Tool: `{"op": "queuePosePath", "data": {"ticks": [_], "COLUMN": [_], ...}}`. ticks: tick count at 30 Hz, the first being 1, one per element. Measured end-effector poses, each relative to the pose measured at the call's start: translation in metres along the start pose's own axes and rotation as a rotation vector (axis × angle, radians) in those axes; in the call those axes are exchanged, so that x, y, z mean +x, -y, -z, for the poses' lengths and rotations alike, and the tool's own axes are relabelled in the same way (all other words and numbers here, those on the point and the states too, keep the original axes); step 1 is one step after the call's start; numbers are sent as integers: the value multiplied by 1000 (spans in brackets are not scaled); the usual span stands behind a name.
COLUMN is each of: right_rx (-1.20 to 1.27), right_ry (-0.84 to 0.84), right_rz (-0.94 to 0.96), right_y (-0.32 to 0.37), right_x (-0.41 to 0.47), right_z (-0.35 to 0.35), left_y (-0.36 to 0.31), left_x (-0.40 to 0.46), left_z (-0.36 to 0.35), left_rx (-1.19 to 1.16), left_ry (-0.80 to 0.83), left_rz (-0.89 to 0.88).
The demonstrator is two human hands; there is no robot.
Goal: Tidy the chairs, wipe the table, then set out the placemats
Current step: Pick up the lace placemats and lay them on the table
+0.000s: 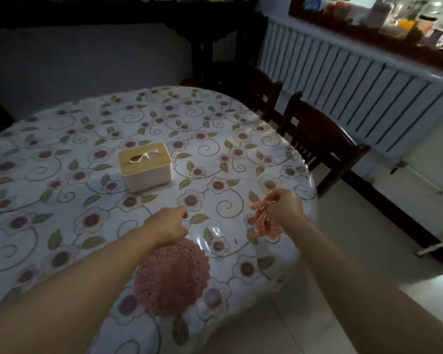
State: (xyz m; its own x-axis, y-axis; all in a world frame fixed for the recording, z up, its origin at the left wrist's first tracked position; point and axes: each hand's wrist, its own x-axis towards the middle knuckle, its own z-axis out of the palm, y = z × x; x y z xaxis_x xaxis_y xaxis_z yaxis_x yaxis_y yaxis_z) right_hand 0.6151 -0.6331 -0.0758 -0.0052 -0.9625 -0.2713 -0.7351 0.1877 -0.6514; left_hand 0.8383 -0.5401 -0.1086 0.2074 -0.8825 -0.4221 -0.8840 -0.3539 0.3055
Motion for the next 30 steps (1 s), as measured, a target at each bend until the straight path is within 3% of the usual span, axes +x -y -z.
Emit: {"op": "queuePosePath", "data": {"ticks": [6, 9, 17, 24, 30], "right_rx": [-21, -172, -214, -230, -376], "right_ry": [186, 328, 441, 621, 554], "right_rz": [-19, -11, 90, 72, -50], "right_y": [-17, -24, -15, -17, -31], "right_x": [30, 29, 2, -17, -14], "right_z": [-5, -20, -71, -159, -201], "left_y": [-18, -15, 12, 72, 93], "left_x": [10, 12, -3, -18, -19], "left_z": [-20, -24, -40, -75, -122], "left_rx": [-2, -5, -86, -136, -302], "left_ry": [5, 8, -18, 27, 22], "left_rz": [62, 73, 126, 341, 629]}}
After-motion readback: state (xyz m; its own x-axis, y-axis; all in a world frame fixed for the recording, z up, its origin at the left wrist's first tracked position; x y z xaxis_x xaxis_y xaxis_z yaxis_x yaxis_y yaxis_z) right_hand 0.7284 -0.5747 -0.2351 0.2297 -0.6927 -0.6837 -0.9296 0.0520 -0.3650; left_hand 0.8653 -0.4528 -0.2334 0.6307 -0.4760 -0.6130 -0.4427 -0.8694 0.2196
